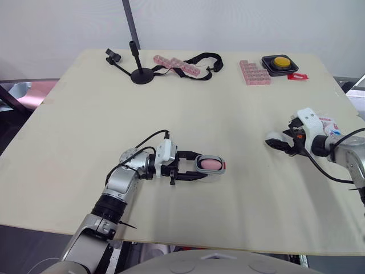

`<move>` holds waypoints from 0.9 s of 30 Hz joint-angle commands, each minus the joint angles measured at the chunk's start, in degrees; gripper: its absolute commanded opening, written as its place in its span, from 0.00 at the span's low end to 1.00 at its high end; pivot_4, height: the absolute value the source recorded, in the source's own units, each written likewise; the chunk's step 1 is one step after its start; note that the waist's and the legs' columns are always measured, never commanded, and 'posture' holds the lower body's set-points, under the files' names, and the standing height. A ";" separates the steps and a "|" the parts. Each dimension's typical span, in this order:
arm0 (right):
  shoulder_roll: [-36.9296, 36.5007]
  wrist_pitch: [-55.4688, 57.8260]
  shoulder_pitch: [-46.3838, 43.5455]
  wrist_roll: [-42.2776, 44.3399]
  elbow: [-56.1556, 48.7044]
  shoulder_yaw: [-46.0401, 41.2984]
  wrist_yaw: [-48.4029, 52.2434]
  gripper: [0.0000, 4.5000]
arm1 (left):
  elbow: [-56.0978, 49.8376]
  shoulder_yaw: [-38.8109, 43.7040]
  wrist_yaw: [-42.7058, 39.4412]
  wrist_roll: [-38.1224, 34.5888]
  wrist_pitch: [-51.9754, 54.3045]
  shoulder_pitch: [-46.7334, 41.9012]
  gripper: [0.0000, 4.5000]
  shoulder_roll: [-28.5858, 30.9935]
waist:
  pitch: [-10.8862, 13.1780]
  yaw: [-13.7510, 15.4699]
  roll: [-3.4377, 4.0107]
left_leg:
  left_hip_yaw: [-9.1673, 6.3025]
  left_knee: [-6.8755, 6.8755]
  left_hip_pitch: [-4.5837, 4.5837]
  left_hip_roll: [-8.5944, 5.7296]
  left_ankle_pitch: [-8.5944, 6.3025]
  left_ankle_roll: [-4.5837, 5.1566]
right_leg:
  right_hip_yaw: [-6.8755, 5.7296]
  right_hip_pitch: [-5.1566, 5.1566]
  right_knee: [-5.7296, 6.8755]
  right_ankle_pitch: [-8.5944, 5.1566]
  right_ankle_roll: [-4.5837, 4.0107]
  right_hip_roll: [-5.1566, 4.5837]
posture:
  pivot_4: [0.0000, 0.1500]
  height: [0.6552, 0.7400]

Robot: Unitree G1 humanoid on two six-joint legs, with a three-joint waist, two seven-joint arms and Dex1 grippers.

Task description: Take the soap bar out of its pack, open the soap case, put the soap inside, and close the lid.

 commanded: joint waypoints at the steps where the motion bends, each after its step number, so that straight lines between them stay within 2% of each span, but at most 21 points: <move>1: 0.46 0.72 -0.37 -0.04 -0.86 -0.80 -0.19 0.99 | -1.12 -0.32 0.33 0.08 -0.14 -0.53 0.42 0.11 | 0.00 0.00 0.00 | 0.00 0.00 0.00 0.00 0.00 0.00 | 0.00 0.00 0.00 0.00 0.00 0.00 | 1.00 0.99; 5: 0.49 1.49 -0.02 -0.26 -1.34 -0.69 0.13 0.73 | -1.30 -0.43 0.62 0.16 0.05 -0.37 0.42 0.13 | 0.00 0.01 0.00 | 0.00 0.00 0.01 0.00 0.00 0.00 | 0.01 0.00 -0.02 0.00 0.00 0.00 | 1.00 0.99; 21: 0.51 1.18 0.82 -1.15 -1.25 -0.75 0.00 0.73 | -1.27 -0.66 1.39 0.16 0.49 -0.88 0.42 -0.20 | 0.00 0.14 0.00 | 0.01 0.00 0.00 0.00 0.00 -0.01 | 0.01 0.00 -0.05 0.00 0.00 -0.01 | 1.00 0.99; 26: 0.66 0.82 1.14 -1.21 -1.06 -1.10 -0.15 0.44 | -1.44 -0.81 1.39 0.14 0.64 -0.78 0.42 -0.06 | 0.00 0.12 0.00 | 0.01 -0.01 0.01 0.00 0.00 -0.01 | 0.01 0.00 -0.07 0.00 0.00 -0.01 | 1.00 0.99; 27: 0.63 0.75 1.25 -1.23 -1.06 -1.11 -0.11 0.44 | -1.48 -0.85 1.40 0.15 0.64 -0.73 0.42 -0.03 | 0.00 0.12 0.00 | 0.01 -0.01 0.01 0.00 0.00 -0.01 | 0.01 0.00 -0.07 0.00 0.00 -0.01 | 1.00 0.99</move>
